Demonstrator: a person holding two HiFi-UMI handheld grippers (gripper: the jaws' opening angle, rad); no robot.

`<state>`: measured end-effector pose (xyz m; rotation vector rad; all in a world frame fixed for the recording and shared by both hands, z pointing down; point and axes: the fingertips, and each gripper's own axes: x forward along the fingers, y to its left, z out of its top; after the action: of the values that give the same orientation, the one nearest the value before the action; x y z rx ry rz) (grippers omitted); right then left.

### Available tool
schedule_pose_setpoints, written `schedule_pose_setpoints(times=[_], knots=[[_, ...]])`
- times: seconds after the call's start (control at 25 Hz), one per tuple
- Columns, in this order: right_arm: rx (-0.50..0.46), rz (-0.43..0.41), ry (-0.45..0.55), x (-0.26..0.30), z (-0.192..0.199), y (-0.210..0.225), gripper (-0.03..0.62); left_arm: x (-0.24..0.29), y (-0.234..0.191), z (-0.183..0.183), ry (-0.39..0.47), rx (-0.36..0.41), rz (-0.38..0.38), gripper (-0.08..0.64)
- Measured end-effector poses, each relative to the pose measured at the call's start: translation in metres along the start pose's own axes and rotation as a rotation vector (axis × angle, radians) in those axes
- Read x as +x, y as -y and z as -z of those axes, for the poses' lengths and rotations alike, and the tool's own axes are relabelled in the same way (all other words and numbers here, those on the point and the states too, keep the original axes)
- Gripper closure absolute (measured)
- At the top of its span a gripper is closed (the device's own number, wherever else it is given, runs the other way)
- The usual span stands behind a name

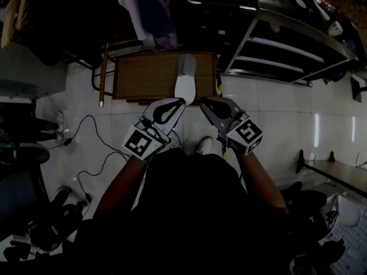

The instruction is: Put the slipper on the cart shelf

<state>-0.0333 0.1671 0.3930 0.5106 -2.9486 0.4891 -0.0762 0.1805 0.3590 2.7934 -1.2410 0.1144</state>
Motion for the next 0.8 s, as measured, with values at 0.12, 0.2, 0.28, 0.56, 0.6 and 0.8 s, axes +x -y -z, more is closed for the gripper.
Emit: schedule_pose_setpoints(times=[0.12,0.2,0.28,0.56,0.6,0.8], knots=[[0.015,0.001,-0.026,-0.002,0.020,0.018,0.565,0.010,0.003,0.000,0.001,0.015,0.000,0.550],[0.053,0.005,-0.062,-0.001,0.034,0.028,0.534,0.016,0.003,0.002,-0.003,0.023,-0.001,0.544],[0.100,0.013,-0.107,0.005,0.049,0.037,0.503,0.020,0.000,0.005,-0.007,0.028,0.001,0.538],[0.333,0.084,-0.256,0.054,0.111,0.080,0.422,0.030,-0.048,0.030,-0.025,0.009,0.043,0.538],[0.373,0.103,-0.275,0.063,0.121,0.086,0.414,0.031,-0.056,0.034,-0.028,0.016,0.055,0.538],[0.591,0.165,-0.351,0.105,0.178,0.110,0.376,0.039,-0.101,0.041,-0.013,0.031,0.124,0.531]])
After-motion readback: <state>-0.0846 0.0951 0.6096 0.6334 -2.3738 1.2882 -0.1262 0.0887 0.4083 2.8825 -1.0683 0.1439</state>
